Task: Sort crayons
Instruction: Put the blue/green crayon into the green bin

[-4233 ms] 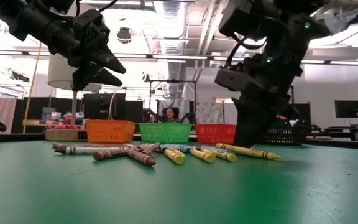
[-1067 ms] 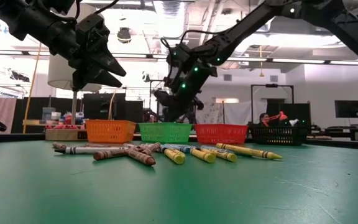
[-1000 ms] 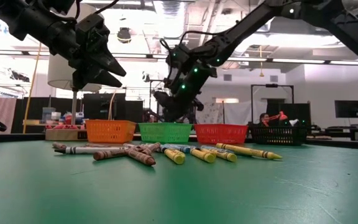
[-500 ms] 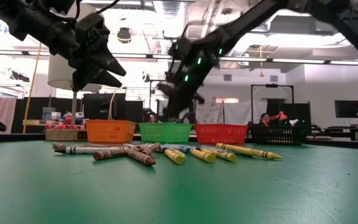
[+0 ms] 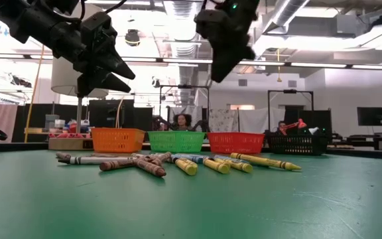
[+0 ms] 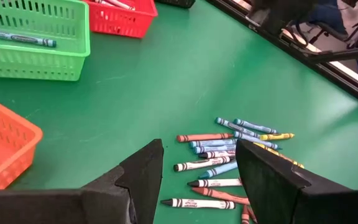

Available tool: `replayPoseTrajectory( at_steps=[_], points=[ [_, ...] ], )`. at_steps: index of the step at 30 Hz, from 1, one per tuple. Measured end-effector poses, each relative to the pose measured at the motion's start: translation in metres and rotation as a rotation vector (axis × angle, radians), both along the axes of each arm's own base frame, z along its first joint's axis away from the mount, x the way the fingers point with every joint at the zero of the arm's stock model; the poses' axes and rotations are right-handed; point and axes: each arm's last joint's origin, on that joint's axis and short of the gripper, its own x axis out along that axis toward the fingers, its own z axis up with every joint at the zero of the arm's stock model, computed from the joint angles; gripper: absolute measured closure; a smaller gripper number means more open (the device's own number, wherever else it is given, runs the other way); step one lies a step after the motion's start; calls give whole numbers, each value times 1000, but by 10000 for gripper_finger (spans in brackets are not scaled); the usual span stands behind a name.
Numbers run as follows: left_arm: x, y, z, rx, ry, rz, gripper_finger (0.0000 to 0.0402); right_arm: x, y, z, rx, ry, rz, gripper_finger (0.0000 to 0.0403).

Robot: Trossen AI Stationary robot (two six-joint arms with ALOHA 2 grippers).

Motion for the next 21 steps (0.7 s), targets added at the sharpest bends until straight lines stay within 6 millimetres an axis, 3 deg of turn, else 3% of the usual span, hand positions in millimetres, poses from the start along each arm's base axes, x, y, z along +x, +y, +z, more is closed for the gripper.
replayPoseTrajectory(
  at_steps=[4,8,15,21],
  points=[
    [0,0,0,-11,-1,-14,210,-4,44,-14,12,6,-18,329],
    [0,-1,0,-15,-1,-23,210,-10,70,-43,47,40,-62,329],
    [0,-1,0,-15,1,-22,210,-16,71,-97,98,-2,-151,329],
    [0,-1,0,-14,1,-21,210,-18,65,-122,151,-63,-189,329]
  ],
)
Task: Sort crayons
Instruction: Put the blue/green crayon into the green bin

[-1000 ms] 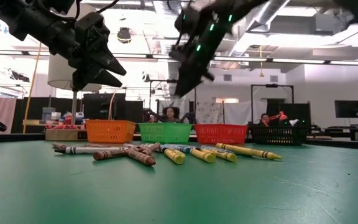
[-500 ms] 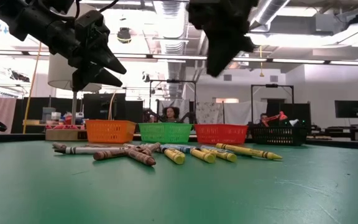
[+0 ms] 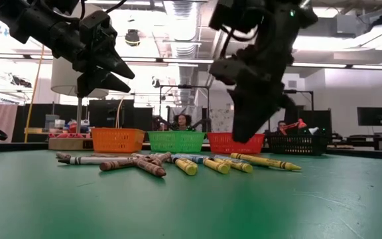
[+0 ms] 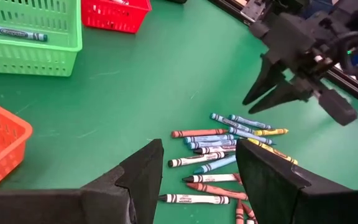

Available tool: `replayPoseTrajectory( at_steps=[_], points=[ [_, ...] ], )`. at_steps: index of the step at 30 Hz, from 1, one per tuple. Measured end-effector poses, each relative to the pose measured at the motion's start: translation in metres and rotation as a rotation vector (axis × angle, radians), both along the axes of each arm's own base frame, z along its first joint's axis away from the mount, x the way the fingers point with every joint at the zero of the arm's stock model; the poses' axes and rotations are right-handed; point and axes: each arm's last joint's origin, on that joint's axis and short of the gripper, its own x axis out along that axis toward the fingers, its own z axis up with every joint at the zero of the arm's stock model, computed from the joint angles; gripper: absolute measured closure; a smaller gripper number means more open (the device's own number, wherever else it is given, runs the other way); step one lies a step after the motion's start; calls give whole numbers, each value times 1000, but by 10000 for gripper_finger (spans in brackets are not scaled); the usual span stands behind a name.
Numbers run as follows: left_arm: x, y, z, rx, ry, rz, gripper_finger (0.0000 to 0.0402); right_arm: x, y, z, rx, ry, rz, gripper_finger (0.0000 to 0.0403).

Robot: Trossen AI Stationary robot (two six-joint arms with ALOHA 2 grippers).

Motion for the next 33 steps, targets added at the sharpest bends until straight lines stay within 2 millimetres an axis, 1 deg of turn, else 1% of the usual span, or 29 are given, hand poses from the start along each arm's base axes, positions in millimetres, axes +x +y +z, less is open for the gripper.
replayPoseTrajectory(
  at_steps=[3,8,13,26,29,33],
  points=[
    [0,0,0,0,0,0,210,-1,0,-6,11,-24,0,329],
    [0,0,0,0,0,1,210,-2,2,-9,9,-23,6,329],
    [0,0,0,-2,-1,2,210,-6,4,-20,21,-56,1,329],
    [0,0,0,-2,-1,3,210,-17,1,-37,24,-35,-31,330],
    [0,0,0,-2,-1,3,210,-18,1,-37,23,-23,-34,338],
    [0,0,0,-2,-1,3,210,-18,1,-37,23,-21,-35,362]
  ],
)
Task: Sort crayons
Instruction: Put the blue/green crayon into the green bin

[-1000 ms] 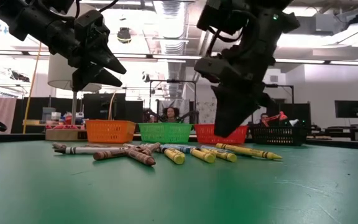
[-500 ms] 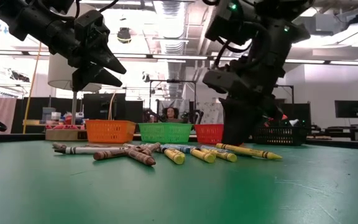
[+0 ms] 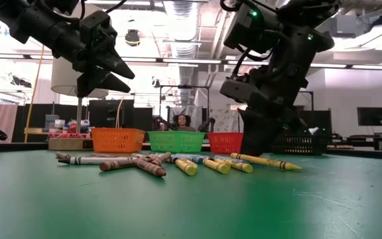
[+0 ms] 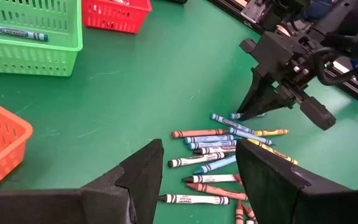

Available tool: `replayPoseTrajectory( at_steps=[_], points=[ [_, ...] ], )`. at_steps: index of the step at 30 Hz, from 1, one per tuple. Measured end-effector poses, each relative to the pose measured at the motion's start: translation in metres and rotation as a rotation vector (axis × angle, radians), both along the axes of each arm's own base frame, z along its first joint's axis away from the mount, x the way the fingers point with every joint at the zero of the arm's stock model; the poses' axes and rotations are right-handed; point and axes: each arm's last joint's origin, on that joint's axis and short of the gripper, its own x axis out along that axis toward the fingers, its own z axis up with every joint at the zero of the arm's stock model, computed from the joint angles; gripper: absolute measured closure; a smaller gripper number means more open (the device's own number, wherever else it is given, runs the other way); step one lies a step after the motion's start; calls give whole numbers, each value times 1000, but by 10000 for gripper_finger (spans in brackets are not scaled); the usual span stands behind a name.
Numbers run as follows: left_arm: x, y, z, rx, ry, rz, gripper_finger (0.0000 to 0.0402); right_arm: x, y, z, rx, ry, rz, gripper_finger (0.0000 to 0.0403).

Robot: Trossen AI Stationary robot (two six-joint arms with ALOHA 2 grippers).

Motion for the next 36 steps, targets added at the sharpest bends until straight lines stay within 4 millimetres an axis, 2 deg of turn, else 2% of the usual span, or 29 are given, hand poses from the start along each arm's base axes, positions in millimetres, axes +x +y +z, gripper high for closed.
replayPoseTrajectory(
  at_steps=[4,10,16,26,36],
  points=[
    [0,0,0,0,0,0,210,0,0,0,-9,0,-4,395],
    [0,0,0,0,0,0,210,3,-1,4,-44,-12,-15,399],
    [0,0,0,6,2,-3,210,9,-13,15,-93,-38,-6,401],
    [0,0,0,13,7,-6,210,23,-46,35,-167,-81,15,402],
    [0,0,0,29,10,-5,210,47,-103,71,-326,-280,11,403]
  ],
)
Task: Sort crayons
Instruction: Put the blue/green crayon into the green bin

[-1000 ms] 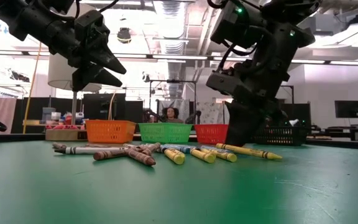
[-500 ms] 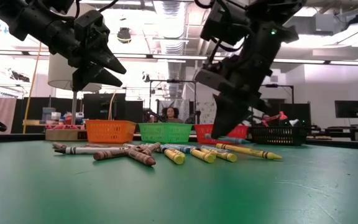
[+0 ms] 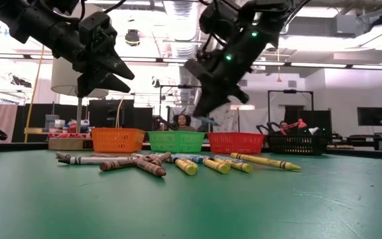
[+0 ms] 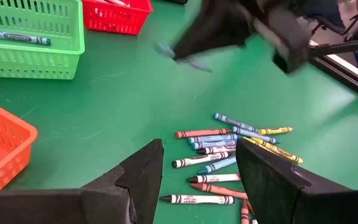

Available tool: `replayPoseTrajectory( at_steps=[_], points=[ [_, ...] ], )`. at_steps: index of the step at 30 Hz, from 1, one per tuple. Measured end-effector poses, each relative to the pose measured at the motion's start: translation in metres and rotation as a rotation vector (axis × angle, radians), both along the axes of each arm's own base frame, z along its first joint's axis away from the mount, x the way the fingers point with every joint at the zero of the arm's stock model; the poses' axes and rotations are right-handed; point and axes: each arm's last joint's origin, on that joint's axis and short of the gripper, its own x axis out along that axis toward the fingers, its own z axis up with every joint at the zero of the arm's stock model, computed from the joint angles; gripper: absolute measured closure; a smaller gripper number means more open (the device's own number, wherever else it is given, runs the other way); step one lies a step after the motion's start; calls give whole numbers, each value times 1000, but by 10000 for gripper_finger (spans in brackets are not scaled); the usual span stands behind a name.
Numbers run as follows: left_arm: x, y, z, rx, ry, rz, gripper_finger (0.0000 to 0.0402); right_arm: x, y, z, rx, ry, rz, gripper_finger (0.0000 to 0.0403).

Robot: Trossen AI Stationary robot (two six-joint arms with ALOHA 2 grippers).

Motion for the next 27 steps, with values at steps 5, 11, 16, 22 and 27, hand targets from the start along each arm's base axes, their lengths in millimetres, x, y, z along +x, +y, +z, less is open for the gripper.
replayPoseTrajectory(
  at_steps=[5,11,16,22,27],
  points=[
    [0,0,0,5,1,-1,210,6,-31,12,-100,-136,-24,403],
    [0,1,0,24,4,15,210,9,-63,20,-227,-226,-34,403],
    [0,1,0,32,5,34,210,11,-92,12,-266,-262,5,403],
    [0,1,0,35,9,39,210,28,-123,2,-222,-247,33,403],
    [-1,1,-1,34,22,40,210,45,-144,0,-179,-148,15,403]
  ],
)
